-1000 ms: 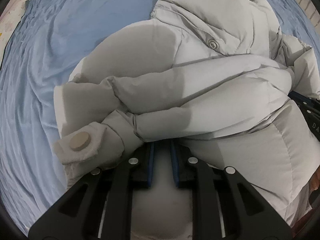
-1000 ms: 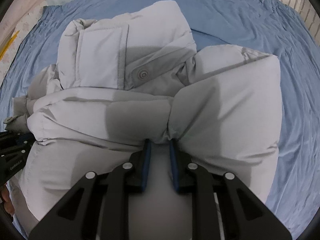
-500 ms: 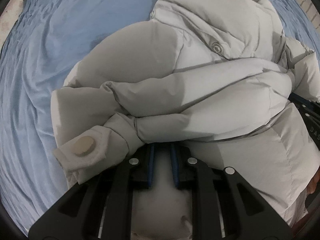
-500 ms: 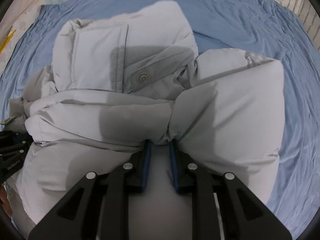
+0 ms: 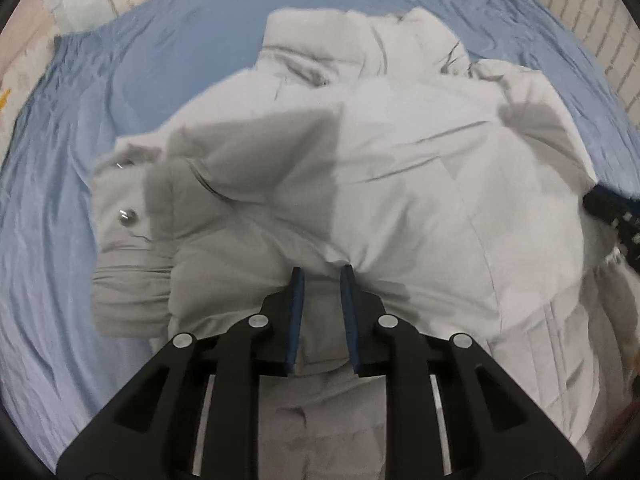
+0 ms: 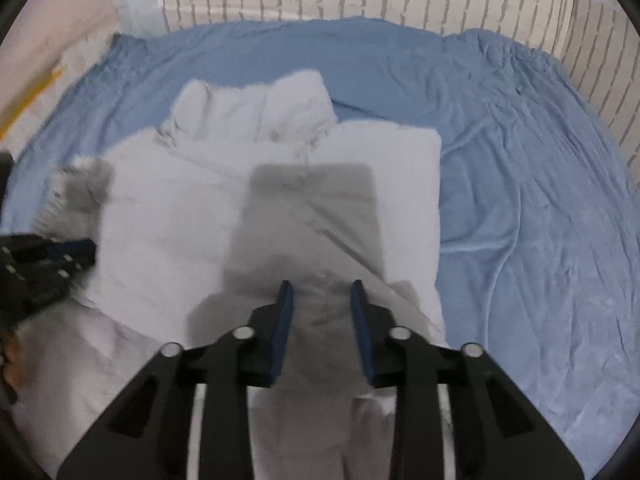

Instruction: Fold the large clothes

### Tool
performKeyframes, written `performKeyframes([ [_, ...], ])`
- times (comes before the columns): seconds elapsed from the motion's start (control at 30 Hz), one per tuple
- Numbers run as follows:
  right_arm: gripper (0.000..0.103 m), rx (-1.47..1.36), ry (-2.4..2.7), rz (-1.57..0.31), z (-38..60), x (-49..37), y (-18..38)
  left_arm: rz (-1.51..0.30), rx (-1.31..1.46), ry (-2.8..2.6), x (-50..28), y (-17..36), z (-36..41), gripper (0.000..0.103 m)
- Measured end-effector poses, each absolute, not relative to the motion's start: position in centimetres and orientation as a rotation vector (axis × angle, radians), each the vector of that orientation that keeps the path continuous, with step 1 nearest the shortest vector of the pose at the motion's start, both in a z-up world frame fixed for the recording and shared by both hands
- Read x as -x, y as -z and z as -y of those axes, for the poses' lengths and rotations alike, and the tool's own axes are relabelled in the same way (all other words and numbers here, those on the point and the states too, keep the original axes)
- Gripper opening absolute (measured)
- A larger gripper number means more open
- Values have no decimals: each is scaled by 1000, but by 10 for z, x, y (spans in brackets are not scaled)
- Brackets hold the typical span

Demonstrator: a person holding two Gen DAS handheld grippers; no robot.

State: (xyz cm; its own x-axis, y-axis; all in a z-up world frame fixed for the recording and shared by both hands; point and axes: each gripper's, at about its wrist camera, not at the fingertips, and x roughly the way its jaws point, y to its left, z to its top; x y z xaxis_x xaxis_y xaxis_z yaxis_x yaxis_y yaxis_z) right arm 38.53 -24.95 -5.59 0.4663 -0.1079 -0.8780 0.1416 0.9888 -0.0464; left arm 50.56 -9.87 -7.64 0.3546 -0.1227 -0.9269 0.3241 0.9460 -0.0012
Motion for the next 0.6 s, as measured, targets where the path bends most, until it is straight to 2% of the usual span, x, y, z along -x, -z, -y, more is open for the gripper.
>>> performKeyframes([
  [0.33,13,-8,183,-1151,249,-416,97,-1246,-214,263,-527,100,111,18],
  [0.5,13,-72,172,-1191,256,-418,94,-1276,-207,249,-529,101,103,18],
  [0.6,15,-82,152,-1155,258,-395,73,-1230,-179,276,-511,88,92,18],
])
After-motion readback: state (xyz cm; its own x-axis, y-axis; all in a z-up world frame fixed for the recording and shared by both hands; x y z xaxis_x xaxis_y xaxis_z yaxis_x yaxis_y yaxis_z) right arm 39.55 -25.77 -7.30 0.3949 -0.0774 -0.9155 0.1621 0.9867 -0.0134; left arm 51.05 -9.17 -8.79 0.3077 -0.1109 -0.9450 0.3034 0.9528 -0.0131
